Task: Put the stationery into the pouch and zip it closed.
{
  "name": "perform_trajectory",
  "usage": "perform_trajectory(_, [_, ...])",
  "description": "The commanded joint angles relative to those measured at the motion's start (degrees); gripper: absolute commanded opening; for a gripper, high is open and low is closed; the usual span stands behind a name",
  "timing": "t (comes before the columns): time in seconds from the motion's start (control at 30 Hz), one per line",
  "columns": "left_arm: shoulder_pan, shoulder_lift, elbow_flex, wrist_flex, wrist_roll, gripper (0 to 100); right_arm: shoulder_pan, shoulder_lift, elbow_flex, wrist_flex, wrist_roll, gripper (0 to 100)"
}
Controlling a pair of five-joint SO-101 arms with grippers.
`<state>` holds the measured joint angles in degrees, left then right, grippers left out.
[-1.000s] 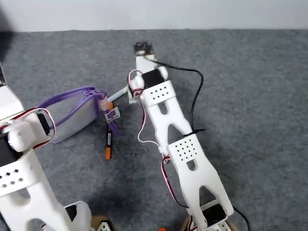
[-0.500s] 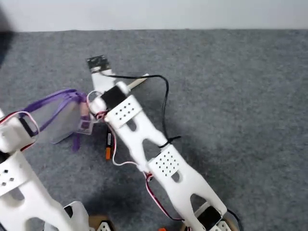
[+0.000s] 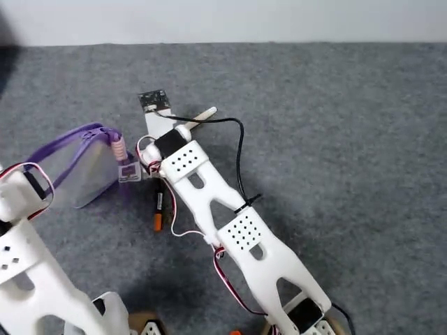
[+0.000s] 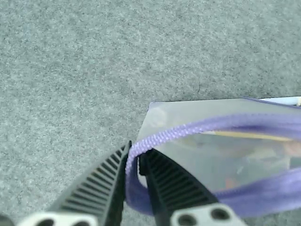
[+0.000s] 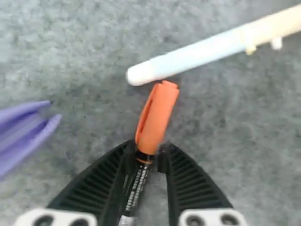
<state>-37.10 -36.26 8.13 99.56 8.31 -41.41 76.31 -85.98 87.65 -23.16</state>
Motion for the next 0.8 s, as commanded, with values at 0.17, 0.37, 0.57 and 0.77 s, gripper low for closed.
perform_trajectory(0.17, [6.2, -0.9, -0.5, 0.8, 0.4, 1, 1.5, -1.8, -1.4, 7.0, 2.3, 2.0])
perform_trajectory(0.37, [9.4, -0.9, -0.5, 0.7, 0.6, 1, 1.5, -4.7, -9.2, 15.4, 2.4, 0.8])
perform_trajectory(0.57, [9.5, -0.8, -0.5, -0.1, 2.5, 1, 3.2, -15.1, -8.1, 15.4, 5.2, 0.8])
perform_trajectory(0.77, [9.5, -0.7, -0.5, -0.9, 2.5, 1, 4.0, -29.8, 5.4, 15.4, 6.3, 0.8])
